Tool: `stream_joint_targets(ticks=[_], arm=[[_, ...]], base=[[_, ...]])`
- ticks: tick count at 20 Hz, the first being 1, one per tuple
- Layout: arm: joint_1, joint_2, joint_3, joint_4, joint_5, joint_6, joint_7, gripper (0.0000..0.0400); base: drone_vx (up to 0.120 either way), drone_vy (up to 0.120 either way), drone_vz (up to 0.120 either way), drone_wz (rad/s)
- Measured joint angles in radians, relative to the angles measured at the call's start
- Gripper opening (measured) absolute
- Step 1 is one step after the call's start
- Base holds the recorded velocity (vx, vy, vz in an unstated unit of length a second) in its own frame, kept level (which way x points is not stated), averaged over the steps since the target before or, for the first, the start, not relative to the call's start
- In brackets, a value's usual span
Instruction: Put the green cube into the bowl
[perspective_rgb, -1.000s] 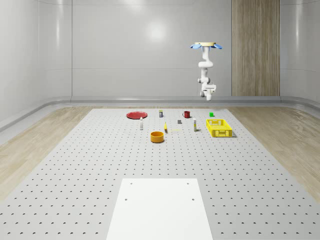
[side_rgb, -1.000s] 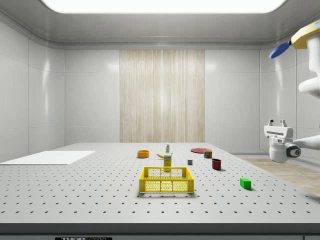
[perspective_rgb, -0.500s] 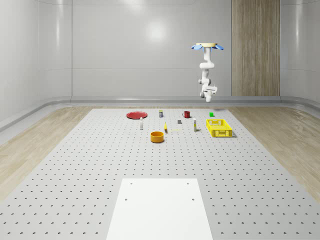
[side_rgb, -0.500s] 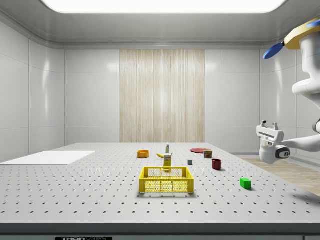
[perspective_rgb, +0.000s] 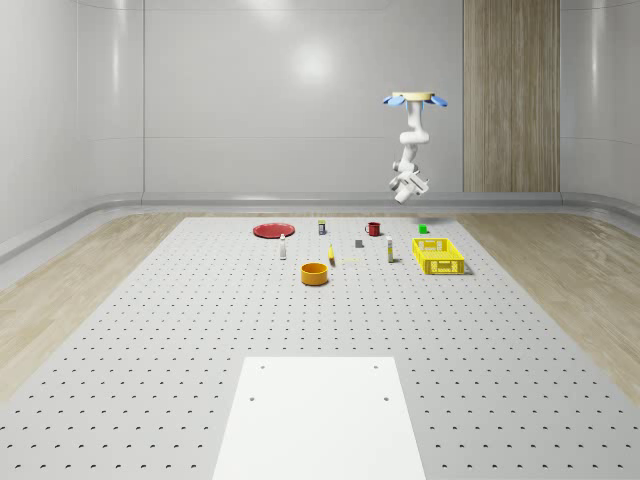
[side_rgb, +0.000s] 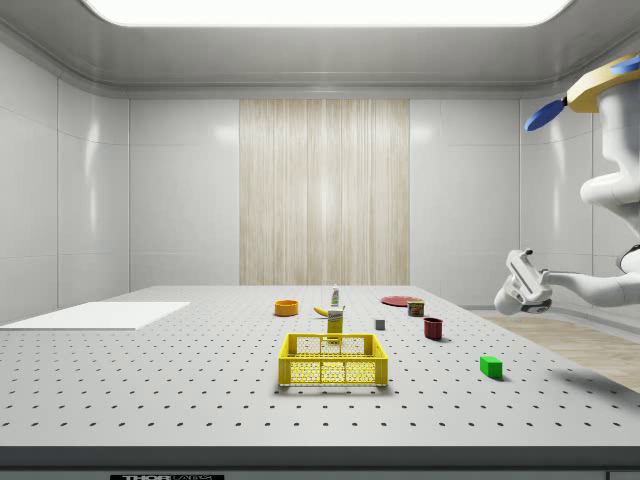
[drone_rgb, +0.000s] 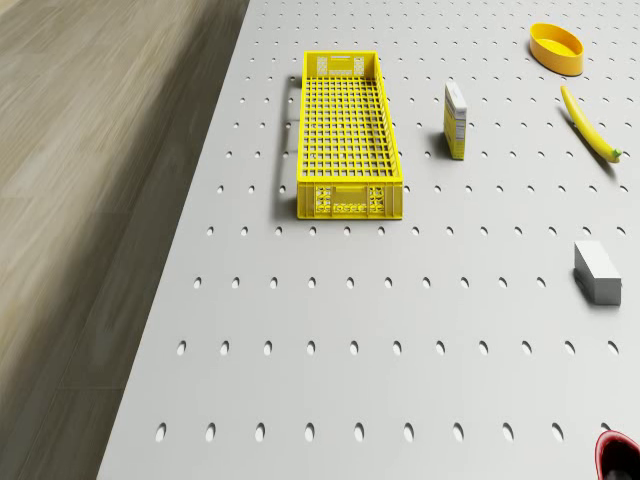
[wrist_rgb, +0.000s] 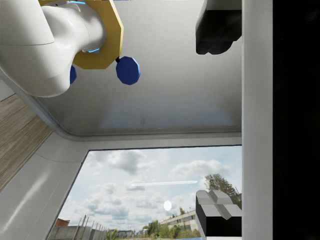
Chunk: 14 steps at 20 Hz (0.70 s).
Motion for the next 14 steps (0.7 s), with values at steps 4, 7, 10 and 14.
stream_joint_targets(ticks=[4,7,10,14], arm=[[-0.116,-0.049,0.253,-0.221,-0.423,0.012,0.107,0.04],[-0.246,-0.093,0.428,-0.415,-0.759,-0.011,0.231,0.04],[-0.407,-0.134,0.562,-0.554,-1.025,-0.073,0.365,0.04],[-0.604,-0.184,0.678,-0.643,-1.23,-0.164,0.504,0.04]], base=[[0.0,0.0,-0.12,0.0],[0.027,0.0,-0.12,0.0],[0.12,0.0,-0.12,0.0],[0.12,0.0,-0.12,0.0]])
